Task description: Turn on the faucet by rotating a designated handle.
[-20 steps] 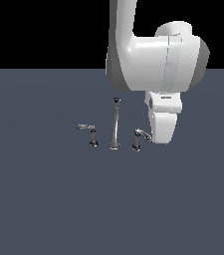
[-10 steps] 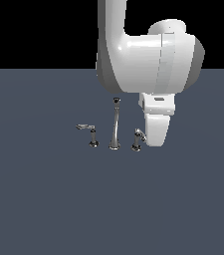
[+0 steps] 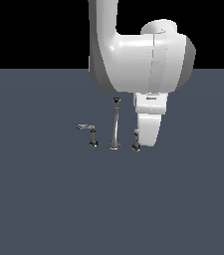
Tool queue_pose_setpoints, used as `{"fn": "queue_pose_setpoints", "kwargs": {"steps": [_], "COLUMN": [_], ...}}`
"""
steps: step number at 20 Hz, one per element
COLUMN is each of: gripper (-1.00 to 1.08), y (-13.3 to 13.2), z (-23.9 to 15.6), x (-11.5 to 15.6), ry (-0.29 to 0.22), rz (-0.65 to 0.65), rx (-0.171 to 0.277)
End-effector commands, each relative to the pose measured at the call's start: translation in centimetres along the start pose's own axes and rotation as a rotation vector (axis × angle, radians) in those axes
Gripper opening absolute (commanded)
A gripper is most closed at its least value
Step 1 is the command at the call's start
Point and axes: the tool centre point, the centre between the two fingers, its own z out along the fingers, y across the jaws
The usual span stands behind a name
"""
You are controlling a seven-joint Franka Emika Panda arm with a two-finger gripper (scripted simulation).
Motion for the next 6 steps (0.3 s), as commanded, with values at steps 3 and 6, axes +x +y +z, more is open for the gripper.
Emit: {"fn": "queue_pose_setpoints", "kwargs": {"steps": [3,6], "gripper": [-1.00,-1.00], "y": [-0.5,-0.7], "z": [0.0,0.0], "x": [-5.3,-6.6], "ry": [-0.011,-0.012], "rz": [-0.058,-0.065], "rx": [0.003,0.003]}}
